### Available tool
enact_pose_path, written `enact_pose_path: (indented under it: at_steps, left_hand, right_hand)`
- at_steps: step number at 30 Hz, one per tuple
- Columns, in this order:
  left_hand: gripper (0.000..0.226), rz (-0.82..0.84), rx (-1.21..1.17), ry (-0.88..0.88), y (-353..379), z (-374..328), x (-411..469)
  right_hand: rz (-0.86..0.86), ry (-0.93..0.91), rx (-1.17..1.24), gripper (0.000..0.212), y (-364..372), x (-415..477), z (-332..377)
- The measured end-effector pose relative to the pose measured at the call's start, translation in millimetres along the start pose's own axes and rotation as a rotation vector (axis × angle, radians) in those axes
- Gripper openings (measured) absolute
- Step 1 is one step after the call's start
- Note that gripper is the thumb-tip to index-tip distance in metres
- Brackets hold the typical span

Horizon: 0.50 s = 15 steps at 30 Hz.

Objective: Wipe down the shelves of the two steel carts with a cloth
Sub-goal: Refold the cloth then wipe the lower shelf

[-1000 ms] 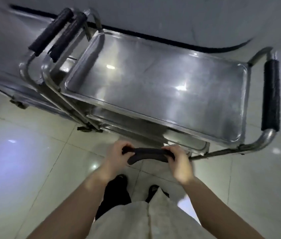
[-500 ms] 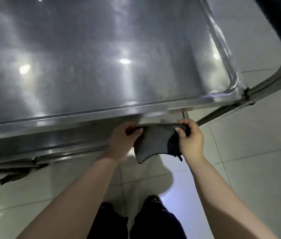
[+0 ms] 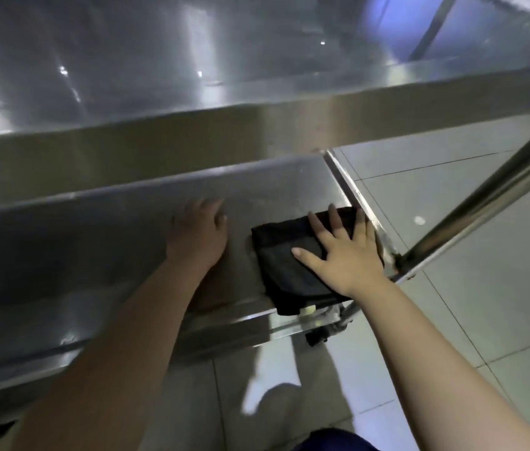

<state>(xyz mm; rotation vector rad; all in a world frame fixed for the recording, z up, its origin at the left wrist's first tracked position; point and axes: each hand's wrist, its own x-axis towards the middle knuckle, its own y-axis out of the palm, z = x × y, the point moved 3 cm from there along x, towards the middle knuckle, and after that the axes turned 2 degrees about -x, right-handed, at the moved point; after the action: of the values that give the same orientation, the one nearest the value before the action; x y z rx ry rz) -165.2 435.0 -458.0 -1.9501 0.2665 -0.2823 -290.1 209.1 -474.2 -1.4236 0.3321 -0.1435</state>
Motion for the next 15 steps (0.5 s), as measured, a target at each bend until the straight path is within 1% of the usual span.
enact_pose_path:
  at_steps: [1,3,7,9,12,14,15]
  left_hand:
    - [0.047,0.012,0.055,-0.014,-8,11,1]
    - [0.052,0.078,0.085,-0.044,-18,30,7]
    - [0.055,0.173,0.086,-0.061,-17,46,19]
    - [0.053,0.152,0.062,-0.024,-14,46,20]
    - [0.050,0.081,0.127,0.037,-11,48,17]
    - [0.049,0.107,0.149,0.035,-9,52,20]
    - [0.048,0.128,0.133,0.036,-8,53,24]
  right_hand:
    - [0.037,0.003,-0.020,0.094,1,1,-1]
    - [0.063,0.003,-0.057,0.098,1,9,2]
    - [0.053,0.028,-0.102,0.096,-5,65,12]
    - [0.042,0.029,-0.102,0.092,-8,93,23]
    - [-0.007,0.010,-0.123,0.087,-10,115,41]
    - [-0.042,-0.017,-0.166,0.081,-12,123,50]
    - [-0.029,-0.028,-0.157,0.078,-12,125,52]
